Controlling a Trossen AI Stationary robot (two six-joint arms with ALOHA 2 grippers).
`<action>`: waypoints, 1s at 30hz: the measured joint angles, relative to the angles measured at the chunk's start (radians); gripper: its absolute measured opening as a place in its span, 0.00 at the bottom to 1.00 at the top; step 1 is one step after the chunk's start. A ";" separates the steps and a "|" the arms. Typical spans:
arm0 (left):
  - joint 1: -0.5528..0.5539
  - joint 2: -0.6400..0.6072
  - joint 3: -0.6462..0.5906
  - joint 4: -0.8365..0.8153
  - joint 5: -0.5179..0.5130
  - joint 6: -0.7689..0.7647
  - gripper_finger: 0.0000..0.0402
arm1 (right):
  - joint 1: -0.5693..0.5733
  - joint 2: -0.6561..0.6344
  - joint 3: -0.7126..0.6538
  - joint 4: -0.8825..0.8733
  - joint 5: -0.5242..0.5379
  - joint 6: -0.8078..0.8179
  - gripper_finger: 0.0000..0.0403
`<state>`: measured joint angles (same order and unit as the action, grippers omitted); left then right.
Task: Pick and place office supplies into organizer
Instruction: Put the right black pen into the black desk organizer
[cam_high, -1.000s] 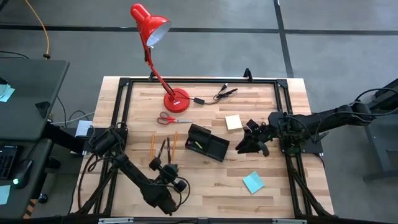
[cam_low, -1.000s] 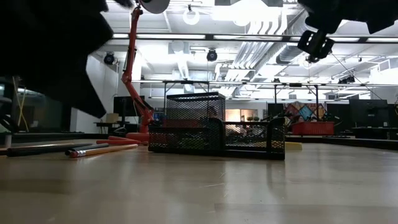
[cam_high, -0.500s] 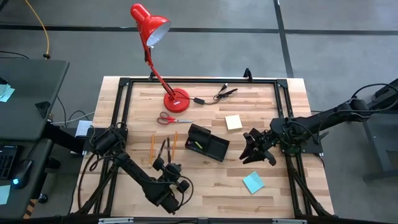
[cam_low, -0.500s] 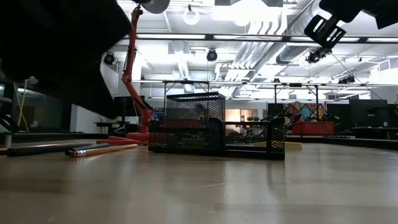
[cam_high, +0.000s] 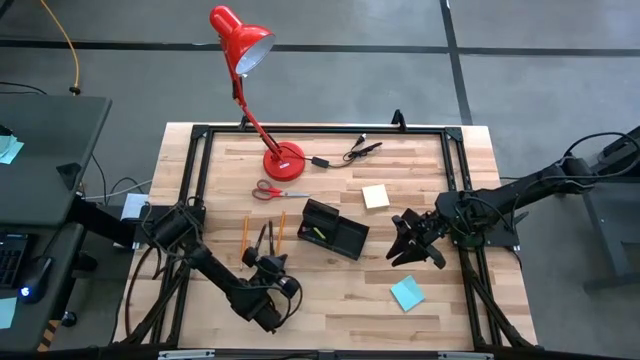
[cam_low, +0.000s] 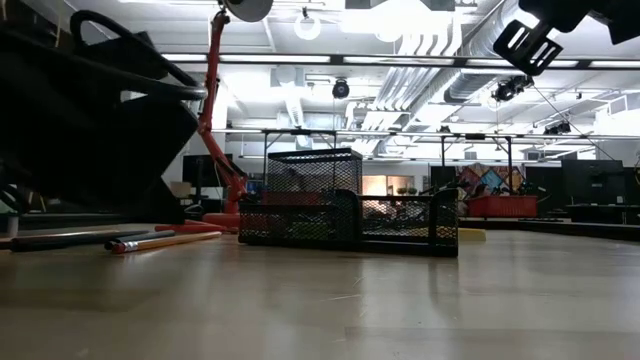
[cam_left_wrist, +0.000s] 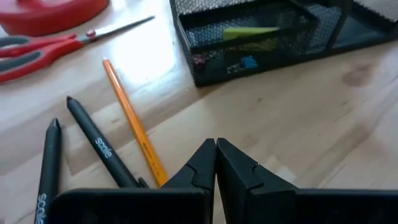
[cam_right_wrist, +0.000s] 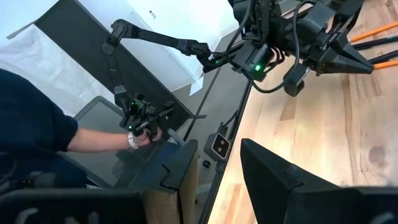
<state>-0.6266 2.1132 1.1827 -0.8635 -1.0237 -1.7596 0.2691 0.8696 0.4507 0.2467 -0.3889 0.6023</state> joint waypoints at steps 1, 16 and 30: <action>-0.001 0.000 -0.003 0.000 -0.014 -0.002 0.01 | 0.000 0.000 0.000 -0.002 0.000 0.000 0.29; 0.031 0.000 -0.045 0.046 -0.101 -0.039 0.01 | 0.000 0.000 0.000 -0.002 0.065 0.019 0.29; 0.008 -0.011 0.038 -0.174 0.122 -0.080 0.00 | 0.000 0.000 0.000 -0.003 0.093 0.025 0.29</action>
<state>-0.6182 2.1019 1.2203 -1.0377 -0.9015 -1.8400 0.2691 0.8696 0.4507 0.2441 -0.2962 0.6274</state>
